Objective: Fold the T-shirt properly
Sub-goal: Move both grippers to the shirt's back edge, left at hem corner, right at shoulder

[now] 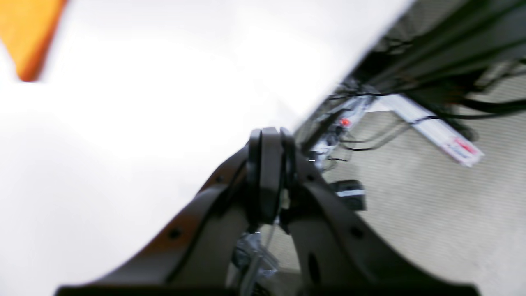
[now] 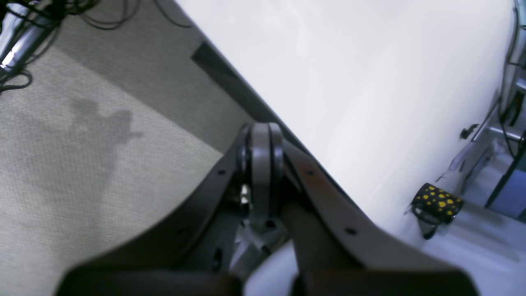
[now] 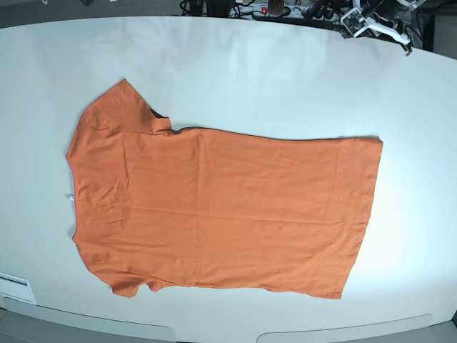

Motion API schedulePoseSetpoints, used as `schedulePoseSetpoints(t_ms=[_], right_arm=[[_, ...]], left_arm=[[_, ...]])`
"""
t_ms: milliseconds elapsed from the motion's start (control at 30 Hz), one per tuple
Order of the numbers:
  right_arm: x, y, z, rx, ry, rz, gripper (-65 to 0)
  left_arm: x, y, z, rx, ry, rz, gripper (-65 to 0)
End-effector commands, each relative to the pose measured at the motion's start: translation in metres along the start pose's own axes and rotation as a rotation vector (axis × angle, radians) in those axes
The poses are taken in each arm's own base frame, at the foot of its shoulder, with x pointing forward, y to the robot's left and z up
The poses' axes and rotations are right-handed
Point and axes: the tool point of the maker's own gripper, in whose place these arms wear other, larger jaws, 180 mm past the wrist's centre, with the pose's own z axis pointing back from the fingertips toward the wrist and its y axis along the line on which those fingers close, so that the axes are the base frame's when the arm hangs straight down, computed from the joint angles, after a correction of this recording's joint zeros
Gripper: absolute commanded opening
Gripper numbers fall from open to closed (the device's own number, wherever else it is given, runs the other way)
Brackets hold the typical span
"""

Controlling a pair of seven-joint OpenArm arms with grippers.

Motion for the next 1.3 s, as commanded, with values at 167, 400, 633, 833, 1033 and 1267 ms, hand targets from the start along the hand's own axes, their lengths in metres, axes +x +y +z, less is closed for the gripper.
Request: schedulePoseSetpoints(t_ms=[167, 400, 633, 833, 1033, 1267], right_arm=[[0.055, -0.012, -0.012, 0.012, -0.25, 0.007, -65.0], [0.113, -0.035, -0.03, 0.024, -0.43, -0.089, -65.0], [0.126, -0.037, -0.031, 0.049, -0.472, -0.137, -65.0], [0.127, -0.034, -0.03, 0.072, -0.476, -0.157, -65.0], [0.129, -0.03, -0.029, 0.091, -0.486, -0.146, -65.0], [0.129, -0.03, -0.029, 0.092, -0.485, -0.145, -65.0]], left_arm=[[0.017, 0.036, -0.006, 0.066, -0.066, -0.172, -65.0], [0.005, 0.093, -0.031, 0.08, -0.115, -0.379, -65.0], [0.009, 0.146, -0.037, 0.029, -0.198, -0.504, -24.6], [-0.002, 0.168, -0.057, 0.015, -0.123, -0.645, -24.2], [-0.005, 0.165, -0.084, -0.004, -0.099, -0.751, -24.3], [-0.01, 0.167, -0.105, -0.032, -0.07, -0.81, -24.5]])
